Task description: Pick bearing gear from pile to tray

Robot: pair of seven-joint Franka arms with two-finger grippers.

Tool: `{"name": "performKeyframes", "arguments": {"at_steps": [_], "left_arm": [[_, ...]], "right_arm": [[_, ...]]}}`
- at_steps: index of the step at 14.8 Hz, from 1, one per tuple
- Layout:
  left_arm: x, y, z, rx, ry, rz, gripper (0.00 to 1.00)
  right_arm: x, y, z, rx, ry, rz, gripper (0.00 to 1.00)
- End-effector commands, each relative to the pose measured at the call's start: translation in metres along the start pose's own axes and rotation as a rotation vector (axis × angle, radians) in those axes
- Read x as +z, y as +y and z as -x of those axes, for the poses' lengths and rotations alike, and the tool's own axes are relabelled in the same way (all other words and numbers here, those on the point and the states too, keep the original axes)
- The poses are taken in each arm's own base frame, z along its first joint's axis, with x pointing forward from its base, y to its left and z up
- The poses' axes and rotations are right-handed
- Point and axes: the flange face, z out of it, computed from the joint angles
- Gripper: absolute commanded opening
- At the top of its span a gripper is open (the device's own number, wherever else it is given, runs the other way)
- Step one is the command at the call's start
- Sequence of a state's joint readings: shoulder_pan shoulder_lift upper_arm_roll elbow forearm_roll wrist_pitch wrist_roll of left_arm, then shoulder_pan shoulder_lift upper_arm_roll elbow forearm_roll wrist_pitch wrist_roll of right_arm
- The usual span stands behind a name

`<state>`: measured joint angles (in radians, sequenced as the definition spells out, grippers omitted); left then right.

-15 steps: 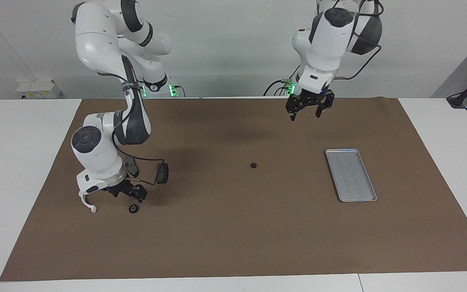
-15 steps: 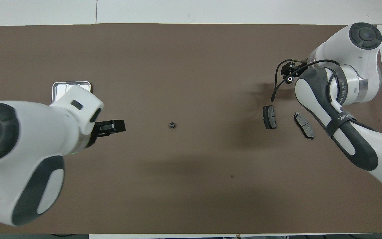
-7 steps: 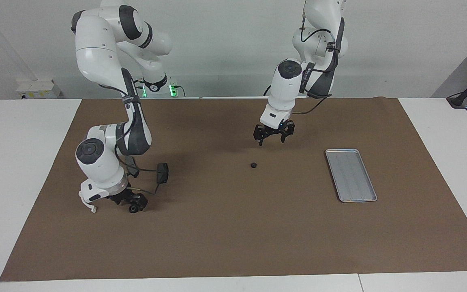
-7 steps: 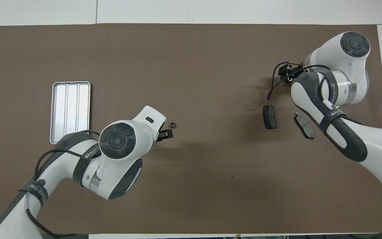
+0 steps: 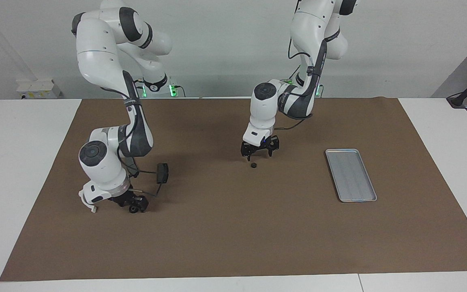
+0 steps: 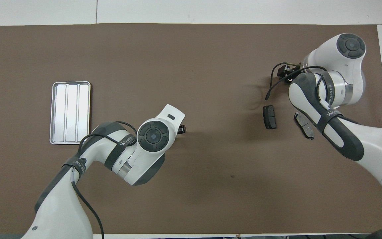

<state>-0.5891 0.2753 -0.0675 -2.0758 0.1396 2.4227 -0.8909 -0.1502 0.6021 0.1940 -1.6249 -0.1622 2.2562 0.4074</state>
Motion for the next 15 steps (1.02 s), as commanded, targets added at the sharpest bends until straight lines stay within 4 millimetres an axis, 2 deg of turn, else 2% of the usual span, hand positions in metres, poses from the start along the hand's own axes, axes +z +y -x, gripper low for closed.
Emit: {"name": "performKeyframes", "arguments": {"at_steps": [1,3,5,6,11,13,15], "left_arm": [[0.0,0.013,-0.014,-0.003,0.034,0.001,1.0],[0.004,0.014,-0.015,-0.002,0.033,-0.001,1.0],[0.009,0.015,-0.015,-0.001,0.036,0.006,1.0],[0.009,0.017,-0.015,0.001,0.042,0.016,1.0],[0.014,0.019,-0.015,0.003,0.047,0.027,1.0],[0.015,0.019,-0.015,0.004,0.052,0.032,0.95],[0.016,0.018,-0.014,0.003,0.048,0.03,0.91]], "right_arm": [[0.003,-0.001,0.0,0.007,0.02,0.011,0.7],[0.003,0.001,-0.001,0.007,0.019,0.012,0.44],[0.004,0.004,-0.001,0.001,0.014,0.021,0.05],[0.004,0.004,-0.001,-0.004,0.014,0.023,0.0],[-0.003,0.002,-0.001,-0.028,0.004,0.047,0.0],[-0.02,-0.001,-0.002,-0.044,-0.023,0.079,0.0],[-0.055,-0.005,0.002,-0.058,-0.037,0.098,0.0]]}}
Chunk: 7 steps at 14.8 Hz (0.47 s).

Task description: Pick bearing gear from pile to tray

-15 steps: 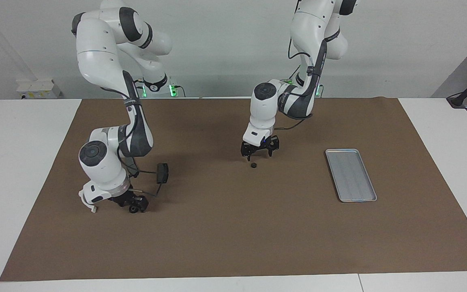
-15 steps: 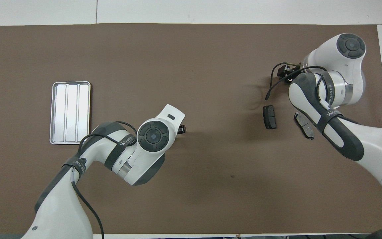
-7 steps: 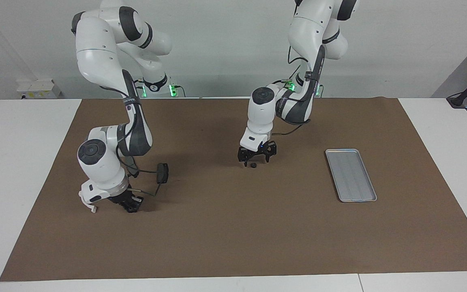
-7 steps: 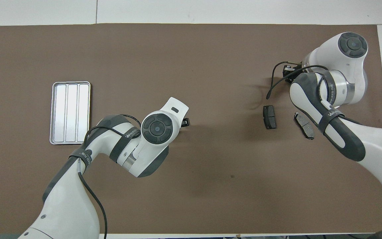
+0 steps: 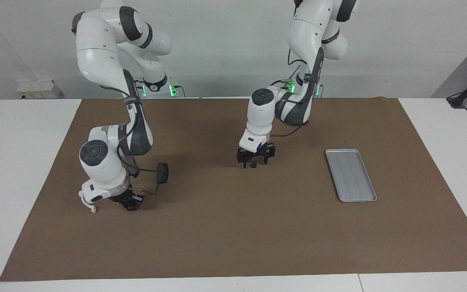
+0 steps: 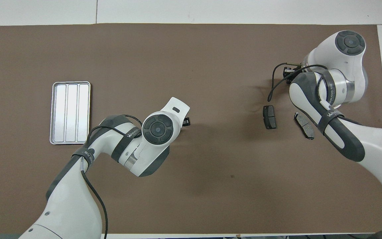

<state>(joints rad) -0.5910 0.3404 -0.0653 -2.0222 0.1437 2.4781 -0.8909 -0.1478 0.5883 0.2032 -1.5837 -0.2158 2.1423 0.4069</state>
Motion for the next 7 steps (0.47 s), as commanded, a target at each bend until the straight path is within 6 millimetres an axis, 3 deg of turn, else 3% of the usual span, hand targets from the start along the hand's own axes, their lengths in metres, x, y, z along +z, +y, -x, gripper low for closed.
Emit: {"name": "performKeyframes", "arguments": {"at_steps": [1,3,4,5,7], "left_arm": [[0.004,0.004,-0.001,0.002,0.021,-0.006,0.89],[0.005,0.003,0.001,0.002,0.016,-0.012,0.83],[0.004,0.003,-0.001,0.0,0.018,-0.011,0.72],[0.004,0.004,0.0,0.003,0.017,-0.011,0.52],[0.003,0.005,-0.001,0.006,0.021,-0.006,0.01]], "right_arm": [[-0.059,-0.01,0.01,-0.04,0.008,0.035,0.0],[-0.097,-0.025,0.025,-0.059,0.0,0.041,0.0],[-0.115,-0.033,0.032,-0.069,0.002,0.039,0.0],[-0.132,-0.042,0.039,-0.077,-0.005,0.04,0.0],[-0.156,-0.059,0.05,-0.047,-0.022,0.04,0.0]]}}
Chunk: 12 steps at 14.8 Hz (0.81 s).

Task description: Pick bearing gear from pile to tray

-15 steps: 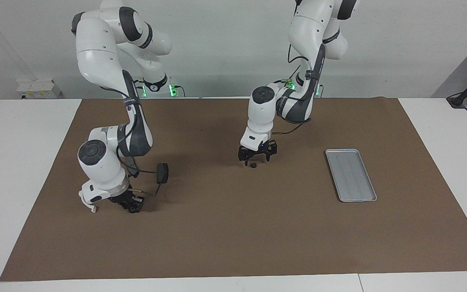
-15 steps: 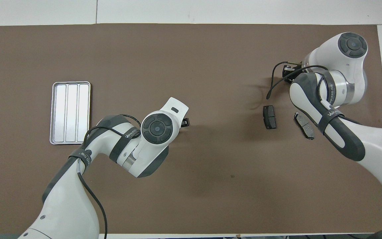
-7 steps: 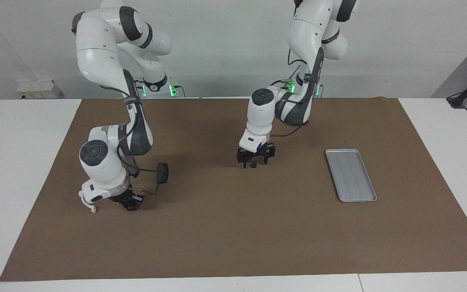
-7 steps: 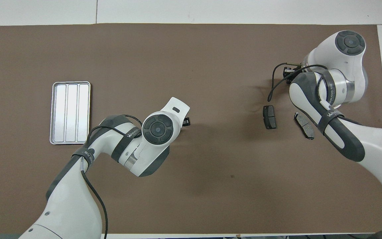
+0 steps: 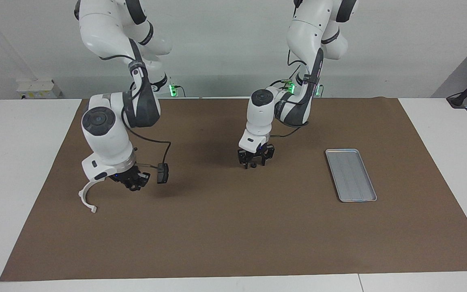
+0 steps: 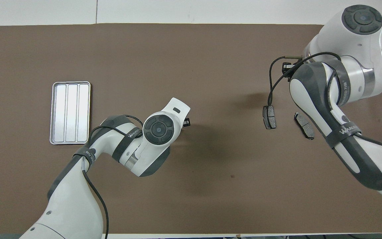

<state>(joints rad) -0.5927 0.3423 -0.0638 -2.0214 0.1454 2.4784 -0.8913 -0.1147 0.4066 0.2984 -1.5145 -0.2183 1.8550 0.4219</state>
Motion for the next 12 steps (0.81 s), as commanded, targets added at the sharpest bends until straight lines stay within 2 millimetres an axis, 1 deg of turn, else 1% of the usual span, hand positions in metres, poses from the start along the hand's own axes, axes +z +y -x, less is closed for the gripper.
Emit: {"name": "performKeyframes", "arguments": {"at_steps": [1,2,4,5,6,8,9,10,12], "left_arm": [[0.001,0.004,-0.002,0.003,0.023,-0.003,0.0],[0.0,0.004,-0.004,0.0,0.025,-0.002,0.0],[-0.004,-0.002,-0.015,-0.005,0.021,-0.018,0.0],[-0.011,-0.012,-0.023,0.016,0.011,-0.045,0.0],[-0.027,-0.043,-0.048,0.028,0.007,-0.065,0.0],[-0.061,-0.12,-0.086,0.081,-0.052,-0.119,0.0],[-0.073,-0.164,-0.104,0.105,-0.091,-0.123,0.0],[-0.076,-0.208,-0.12,0.161,-0.129,-0.119,0.0],[-0.079,-0.289,-0.147,0.217,-0.128,-0.111,0.0]], "right_arm": [[-0.026,-0.023,0.012,0.062,-0.019,0.002,0.0],[-0.033,-0.034,0.018,0.106,-0.025,-0.003,0.0],[-0.038,-0.054,0.027,0.199,-0.031,-0.015,0.0],[-0.039,-0.061,0.031,0.243,-0.034,-0.018,0.0],[-0.04,-0.069,0.034,0.27,-0.036,-0.023,0.0],[-0.041,-0.075,0.037,0.285,-0.037,-0.025,0.0],[-0.042,-0.086,0.043,0.271,-0.036,-0.025,0.0],[-0.044,-0.089,0.045,0.268,-0.034,-0.027,0.0],[-0.042,-0.094,0.046,0.321,-0.033,-0.028,0.0]]}}
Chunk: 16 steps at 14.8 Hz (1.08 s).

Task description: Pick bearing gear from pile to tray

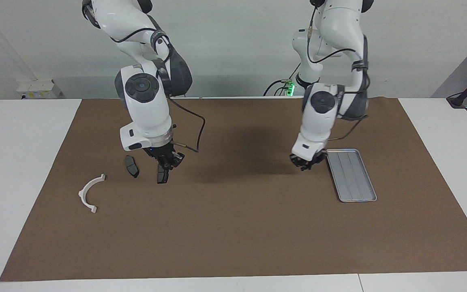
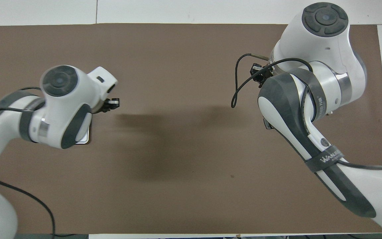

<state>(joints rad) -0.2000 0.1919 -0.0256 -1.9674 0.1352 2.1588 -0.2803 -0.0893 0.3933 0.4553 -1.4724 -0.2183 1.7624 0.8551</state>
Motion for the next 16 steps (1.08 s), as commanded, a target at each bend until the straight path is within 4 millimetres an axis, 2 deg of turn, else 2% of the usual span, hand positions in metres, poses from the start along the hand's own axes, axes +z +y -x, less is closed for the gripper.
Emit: {"name": "performKeyframes", "arguments": {"at_steps": [1,2,3,7,9,13,16], "left_arm": [[0.011,-0.094,-0.002,0.105,-0.004,0.018,0.0],[0.022,-0.12,0.0,0.119,0.015,0.021,0.0],[0.034,-0.13,0.005,0.12,0.029,0.023,0.0],[0.07,-0.139,0.031,0.103,0.014,0.031,0.0],[0.079,-0.14,0.044,0.1,-0.009,0.035,0.0],[0.088,-0.127,0.062,0.077,-0.04,0.079,0.0],[0.086,-0.112,0.063,0.083,-0.041,0.098,0.0]], "right_arm": [[-0.001,-0.016,0.011,0.072,-0.001,-0.004,0.0],[-0.002,-0.033,0.026,0.087,-0.007,-0.018,0.0],[-0.001,-0.043,0.036,0.122,-0.016,-0.031,0.0],[0.013,-0.105,0.092,0.245,-0.016,-0.081,0.0],[0.026,-0.127,0.115,0.293,-0.021,-0.101,0.0],[0.051,-0.162,0.159,0.34,-0.038,-0.111,0.0],[0.092,-0.199,0.196,0.357,-0.027,-0.119,0.0]]}}
